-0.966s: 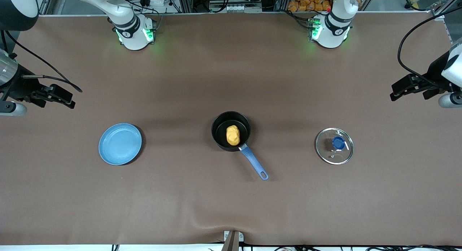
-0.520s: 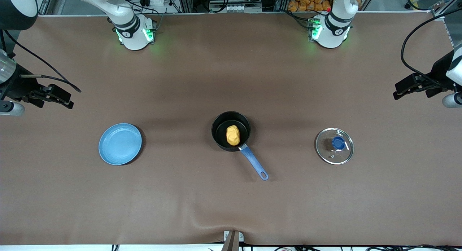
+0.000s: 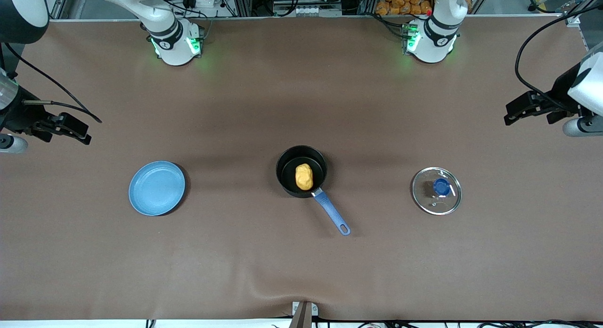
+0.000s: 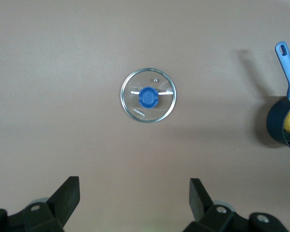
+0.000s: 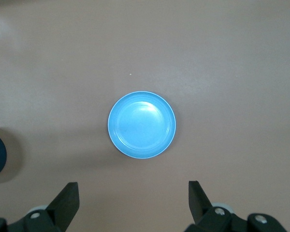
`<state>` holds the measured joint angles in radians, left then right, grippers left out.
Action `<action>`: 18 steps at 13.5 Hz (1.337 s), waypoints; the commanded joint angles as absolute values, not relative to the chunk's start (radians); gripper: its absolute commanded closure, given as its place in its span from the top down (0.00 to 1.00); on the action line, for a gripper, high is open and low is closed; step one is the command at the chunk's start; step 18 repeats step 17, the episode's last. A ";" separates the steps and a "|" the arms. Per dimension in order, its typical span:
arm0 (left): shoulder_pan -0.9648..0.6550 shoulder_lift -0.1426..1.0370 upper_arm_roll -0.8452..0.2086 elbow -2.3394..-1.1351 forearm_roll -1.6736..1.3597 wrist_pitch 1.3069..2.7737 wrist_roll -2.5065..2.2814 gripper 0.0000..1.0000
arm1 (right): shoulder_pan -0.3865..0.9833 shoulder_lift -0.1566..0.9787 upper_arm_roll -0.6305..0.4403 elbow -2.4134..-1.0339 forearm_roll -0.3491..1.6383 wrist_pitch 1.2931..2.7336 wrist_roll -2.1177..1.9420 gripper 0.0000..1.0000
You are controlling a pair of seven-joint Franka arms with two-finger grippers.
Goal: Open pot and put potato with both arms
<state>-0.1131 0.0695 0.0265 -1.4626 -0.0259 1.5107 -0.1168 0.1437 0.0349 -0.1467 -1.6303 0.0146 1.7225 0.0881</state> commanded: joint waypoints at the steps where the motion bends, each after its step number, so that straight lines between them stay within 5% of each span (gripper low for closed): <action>1: -0.115 0.049 0.011 -1.467 -0.014 1.493 -0.106 1.00 | 0.140 0.003 -0.130 -1.660 -0.006 1.738 0.120 1.00; 18: -0.107 0.054 0.009 -1.462 -0.006 1.486 -0.069 1.00 | 0.137 0.011 -0.130 -1.661 -0.005 1.735 0.120 1.00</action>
